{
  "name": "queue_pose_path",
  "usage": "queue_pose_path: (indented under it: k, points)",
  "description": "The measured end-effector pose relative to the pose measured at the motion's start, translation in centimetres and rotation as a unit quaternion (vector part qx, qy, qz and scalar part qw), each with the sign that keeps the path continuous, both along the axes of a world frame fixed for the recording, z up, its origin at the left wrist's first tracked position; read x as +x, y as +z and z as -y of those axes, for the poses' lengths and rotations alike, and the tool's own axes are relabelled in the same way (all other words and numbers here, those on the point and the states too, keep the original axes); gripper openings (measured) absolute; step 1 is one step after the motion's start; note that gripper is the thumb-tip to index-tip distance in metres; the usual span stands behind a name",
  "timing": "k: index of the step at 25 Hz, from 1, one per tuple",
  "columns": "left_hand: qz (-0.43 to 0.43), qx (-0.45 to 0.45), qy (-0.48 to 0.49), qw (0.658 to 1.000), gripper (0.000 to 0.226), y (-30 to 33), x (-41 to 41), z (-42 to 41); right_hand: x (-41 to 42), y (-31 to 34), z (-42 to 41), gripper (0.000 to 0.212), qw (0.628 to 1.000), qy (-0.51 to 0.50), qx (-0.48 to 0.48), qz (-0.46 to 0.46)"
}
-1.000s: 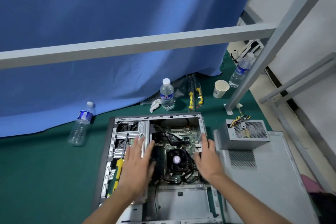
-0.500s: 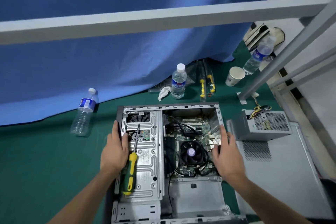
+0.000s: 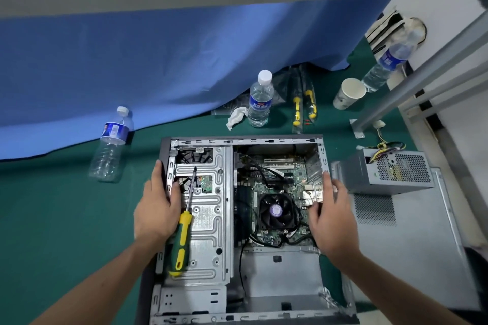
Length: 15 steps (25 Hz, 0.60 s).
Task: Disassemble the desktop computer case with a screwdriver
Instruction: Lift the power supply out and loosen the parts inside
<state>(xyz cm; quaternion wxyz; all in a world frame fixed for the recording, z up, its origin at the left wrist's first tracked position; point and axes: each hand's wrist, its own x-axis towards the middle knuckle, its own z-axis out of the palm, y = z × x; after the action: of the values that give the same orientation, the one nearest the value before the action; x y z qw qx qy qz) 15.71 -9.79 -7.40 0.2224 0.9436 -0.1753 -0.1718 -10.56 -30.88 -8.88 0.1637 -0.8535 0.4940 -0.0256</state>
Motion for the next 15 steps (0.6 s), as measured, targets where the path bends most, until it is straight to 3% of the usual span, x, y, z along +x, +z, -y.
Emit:
queue_pose_path:
  k: [9,15]
  points:
    - [0.025,0.013,-0.015,0.999,0.059,-0.45,-0.05,-0.03,-0.11,-0.2,0.22,0.062,0.997,0.027,-0.068,-0.015]
    - [0.025,0.011,-0.023,0.999,0.059,-0.54,0.07,-0.18,-0.34,-0.05,-0.29,0.04,0.985,0.091,-0.143,-0.012]
